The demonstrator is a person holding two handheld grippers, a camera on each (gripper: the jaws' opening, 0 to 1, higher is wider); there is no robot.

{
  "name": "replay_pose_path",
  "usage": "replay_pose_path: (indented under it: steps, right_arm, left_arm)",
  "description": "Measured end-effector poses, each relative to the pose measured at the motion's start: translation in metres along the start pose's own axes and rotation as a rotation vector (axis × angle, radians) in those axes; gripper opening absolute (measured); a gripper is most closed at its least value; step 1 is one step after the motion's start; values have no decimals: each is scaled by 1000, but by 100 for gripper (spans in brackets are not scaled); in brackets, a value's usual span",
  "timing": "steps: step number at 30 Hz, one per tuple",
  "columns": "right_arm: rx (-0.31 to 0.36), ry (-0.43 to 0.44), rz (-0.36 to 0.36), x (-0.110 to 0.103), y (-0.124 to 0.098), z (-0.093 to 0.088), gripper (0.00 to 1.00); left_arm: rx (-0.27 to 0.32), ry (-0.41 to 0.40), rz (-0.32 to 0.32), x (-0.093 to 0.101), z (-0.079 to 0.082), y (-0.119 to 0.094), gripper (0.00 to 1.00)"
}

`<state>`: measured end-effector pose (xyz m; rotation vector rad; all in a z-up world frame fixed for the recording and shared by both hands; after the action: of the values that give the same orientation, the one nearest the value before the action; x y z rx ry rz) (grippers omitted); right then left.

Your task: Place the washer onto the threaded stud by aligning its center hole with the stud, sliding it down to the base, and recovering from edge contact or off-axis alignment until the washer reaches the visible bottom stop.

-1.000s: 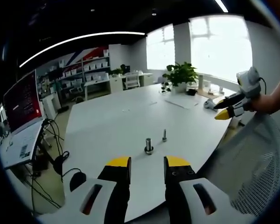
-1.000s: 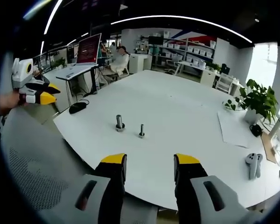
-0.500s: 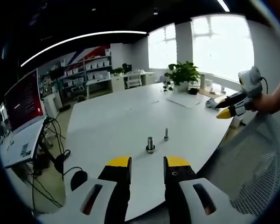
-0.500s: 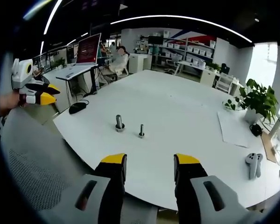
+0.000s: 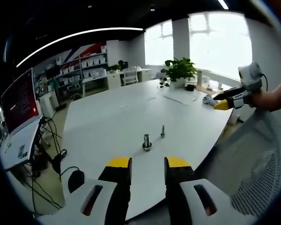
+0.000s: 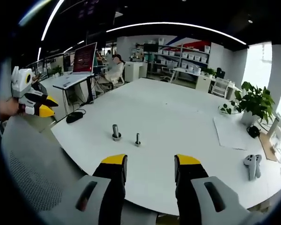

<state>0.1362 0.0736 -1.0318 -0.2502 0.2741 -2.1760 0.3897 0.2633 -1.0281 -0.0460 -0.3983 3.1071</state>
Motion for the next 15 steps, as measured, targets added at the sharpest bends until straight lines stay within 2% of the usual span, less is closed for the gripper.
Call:
replay_pose_path:
  steps: [4, 9, 15]
  right_arm:
    - [-9, -10, 4, 0, 0, -1, 43]
    - [-11, -11, 0, 3, 1, -3, 43]
    - [-2, -14, 1, 0, -1, -1, 43]
  left_arm:
    - [-21, -6, -8, 1, -4, 0, 26]
    - [0, -18, -1, 2, 0, 0, 27]
    - [-10, -13, 2, 2, -2, -3, 27]
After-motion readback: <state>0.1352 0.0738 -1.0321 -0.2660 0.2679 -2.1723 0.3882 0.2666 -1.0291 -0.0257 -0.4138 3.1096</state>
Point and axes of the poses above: the point that each gripper's makers call its tool centre point, and the gripper's own axes: y roughly forward along the fingers, x roughly to its right, z roughly out of its top, the point moved 4 cm from there along -y, roughly backward along the fingers, and after that the axes turned 15 degrees about x, right-handed, at the moved point
